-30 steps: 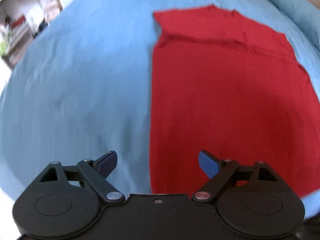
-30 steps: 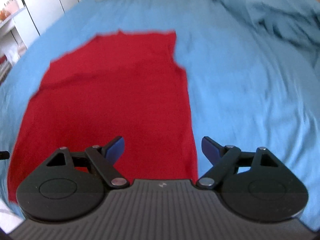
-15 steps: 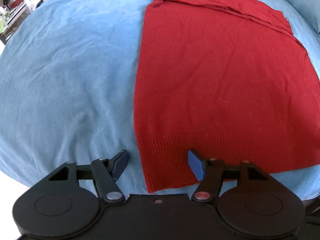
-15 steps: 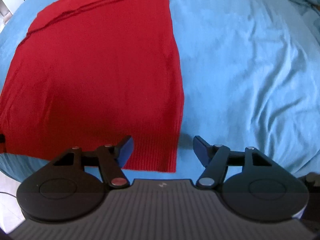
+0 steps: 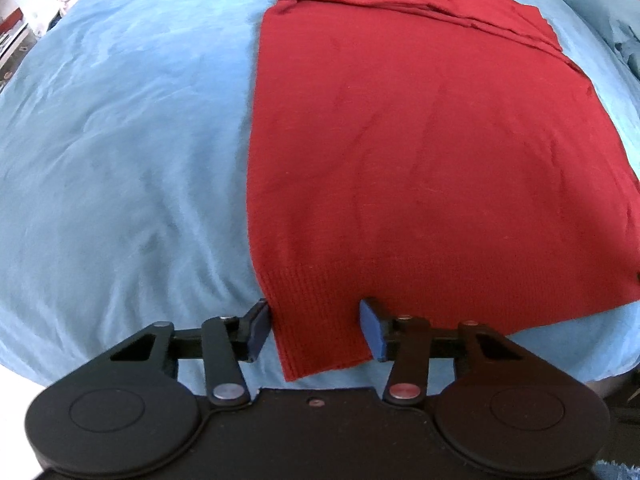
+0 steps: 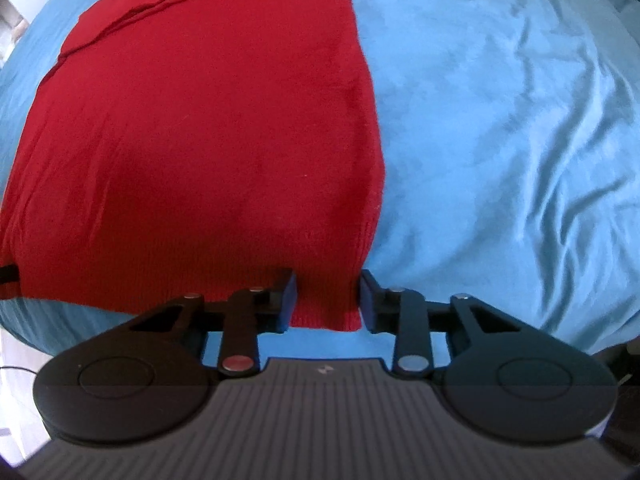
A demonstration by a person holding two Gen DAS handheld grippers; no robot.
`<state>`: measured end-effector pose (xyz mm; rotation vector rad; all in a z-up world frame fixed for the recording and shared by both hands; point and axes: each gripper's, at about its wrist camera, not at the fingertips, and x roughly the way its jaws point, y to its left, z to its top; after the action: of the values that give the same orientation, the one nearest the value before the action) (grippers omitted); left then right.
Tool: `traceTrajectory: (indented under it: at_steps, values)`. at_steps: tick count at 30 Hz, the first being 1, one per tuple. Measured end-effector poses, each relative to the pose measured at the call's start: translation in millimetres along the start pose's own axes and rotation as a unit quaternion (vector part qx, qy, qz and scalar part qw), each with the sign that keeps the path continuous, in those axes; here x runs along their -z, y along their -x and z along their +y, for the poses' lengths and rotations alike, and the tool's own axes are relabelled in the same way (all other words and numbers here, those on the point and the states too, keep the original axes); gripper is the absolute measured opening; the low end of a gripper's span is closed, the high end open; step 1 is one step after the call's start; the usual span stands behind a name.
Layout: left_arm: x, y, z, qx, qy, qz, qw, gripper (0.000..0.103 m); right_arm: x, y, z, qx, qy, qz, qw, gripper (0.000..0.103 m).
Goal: Fold small clothes
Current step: 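Move both grippers to the ribbed hem and close on it, then lift the hem with both grippers and fold it toward the collar, then release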
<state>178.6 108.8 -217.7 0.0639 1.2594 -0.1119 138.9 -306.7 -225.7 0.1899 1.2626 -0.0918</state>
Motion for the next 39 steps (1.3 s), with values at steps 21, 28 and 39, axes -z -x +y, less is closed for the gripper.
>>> traceTrajectory:
  at_steps: [21, 28, 39]
  values:
    - [-75, 86, 10, 0.054, 0.045, -0.074, 0.9948, 0.007, -57, 67, -9, -0.079, -0.053, -0.053, 0.994, 0.02]
    - [-163, 108, 23, 0.066, 0.086, -0.176, 0.9784, 0.007, -153, 114, -6, -0.153, -0.079, -0.171, 0.97, 0.02]
    - [-351, 1, 29, 0.067, 0.129, -0.258, 0.9553, 0.007, -342, 30, 4, -0.188, -0.103, -0.267, 0.94, 0.02]
